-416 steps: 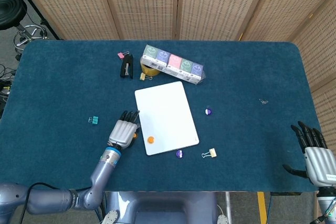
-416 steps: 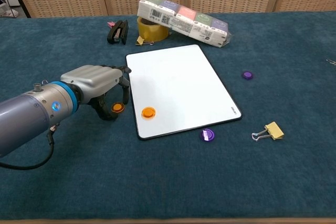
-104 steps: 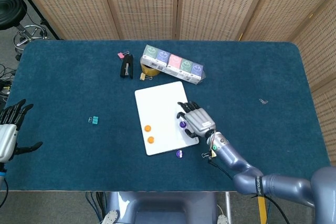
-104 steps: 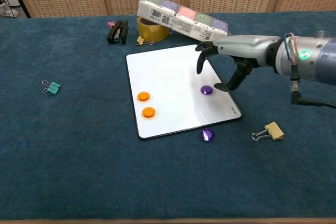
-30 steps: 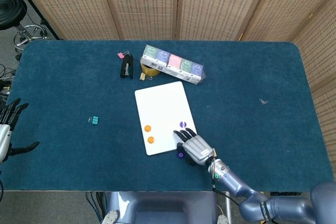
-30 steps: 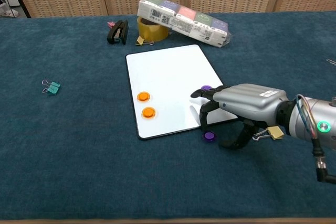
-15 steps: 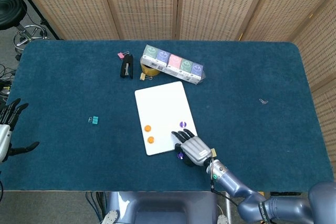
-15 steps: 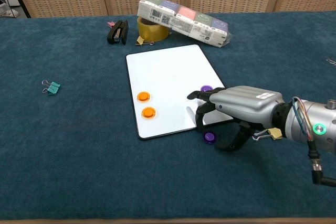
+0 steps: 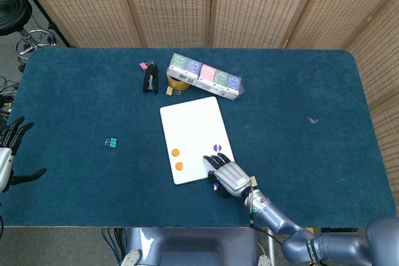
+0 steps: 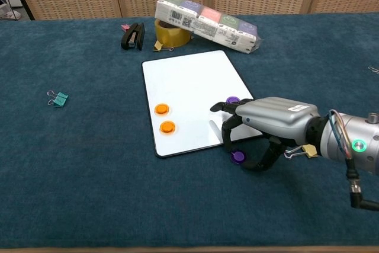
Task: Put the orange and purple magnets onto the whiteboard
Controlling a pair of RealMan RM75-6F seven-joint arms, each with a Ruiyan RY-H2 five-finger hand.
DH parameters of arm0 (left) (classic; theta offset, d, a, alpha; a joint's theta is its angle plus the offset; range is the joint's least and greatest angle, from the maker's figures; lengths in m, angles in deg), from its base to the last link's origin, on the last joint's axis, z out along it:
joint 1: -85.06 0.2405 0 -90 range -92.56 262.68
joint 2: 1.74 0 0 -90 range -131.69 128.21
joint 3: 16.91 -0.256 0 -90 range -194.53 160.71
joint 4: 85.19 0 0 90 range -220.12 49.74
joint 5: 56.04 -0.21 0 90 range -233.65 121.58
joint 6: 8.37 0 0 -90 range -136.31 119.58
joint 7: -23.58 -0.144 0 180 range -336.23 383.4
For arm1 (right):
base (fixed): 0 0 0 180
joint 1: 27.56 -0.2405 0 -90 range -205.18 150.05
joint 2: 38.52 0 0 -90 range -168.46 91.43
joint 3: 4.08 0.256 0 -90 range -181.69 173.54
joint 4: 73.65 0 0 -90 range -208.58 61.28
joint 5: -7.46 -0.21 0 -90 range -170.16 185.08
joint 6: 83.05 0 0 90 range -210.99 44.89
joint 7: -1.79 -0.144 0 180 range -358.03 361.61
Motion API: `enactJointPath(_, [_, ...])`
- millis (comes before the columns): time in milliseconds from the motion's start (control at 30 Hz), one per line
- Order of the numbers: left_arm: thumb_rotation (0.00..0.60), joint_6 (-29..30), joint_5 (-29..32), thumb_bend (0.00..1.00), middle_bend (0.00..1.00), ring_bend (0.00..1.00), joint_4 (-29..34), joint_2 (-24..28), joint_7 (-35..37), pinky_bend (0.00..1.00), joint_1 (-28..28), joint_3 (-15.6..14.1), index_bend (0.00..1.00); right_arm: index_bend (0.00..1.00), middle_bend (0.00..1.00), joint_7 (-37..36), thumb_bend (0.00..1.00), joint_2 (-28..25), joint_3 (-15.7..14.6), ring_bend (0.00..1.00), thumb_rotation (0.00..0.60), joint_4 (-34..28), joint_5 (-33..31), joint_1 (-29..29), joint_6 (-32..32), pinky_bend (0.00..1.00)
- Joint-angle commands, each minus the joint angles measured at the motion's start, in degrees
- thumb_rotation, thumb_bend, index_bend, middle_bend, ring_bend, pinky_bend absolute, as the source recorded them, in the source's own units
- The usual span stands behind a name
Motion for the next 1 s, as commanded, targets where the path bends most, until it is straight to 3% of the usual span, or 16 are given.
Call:
enactJointPath(33, [0.6, 0.0, 0.0, 0.07, 0.0, 0.0, 0.0, 0.0, 0.0, 0.0, 0.0, 0.0, 0.12, 0.48, 0.0, -0.1, 0.36, 0.0, 0.1, 0.0, 0.6, -0.1, 0.0, 0.1, -0.1, 0.0])
enactJointPath(500, [0.6, -0.2, 0.1, 0.07, 0.0, 0.0, 0.1, 0.0, -0.2, 0.0, -0.1, -0.1, 0.12, 0.5, 0.0, -0.3, 0.36, -0.4, 0.7, 0.0, 0.6, -0.6, 0.0, 0.4, -0.7, 0.0])
enactJointPath(800, [0.6, -0.5, 0.2, 0.07, 0.0, 0.0, 0.1, 0.0, -0.3, 0.0, -0.1, -0.1, 0.12, 0.5, 0.0, -0.1, 0.36, -2.0, 5.3, 0.0, 0.6, -1.9, -1.9, -1.0, -1.8, 0.0])
enactJointPath(1000, [0.6, -0.5, 0.2, 0.06, 0.0, 0.0, 0.3, 0.1, -0.4, 0.0, -0.1, -0.2, 0.12, 0.5, 0.0, 1.0, 0.36, -2.0, 7.6, 0.0, 0.6, 0.4, -6.7, -2.4, -0.3, 0.0])
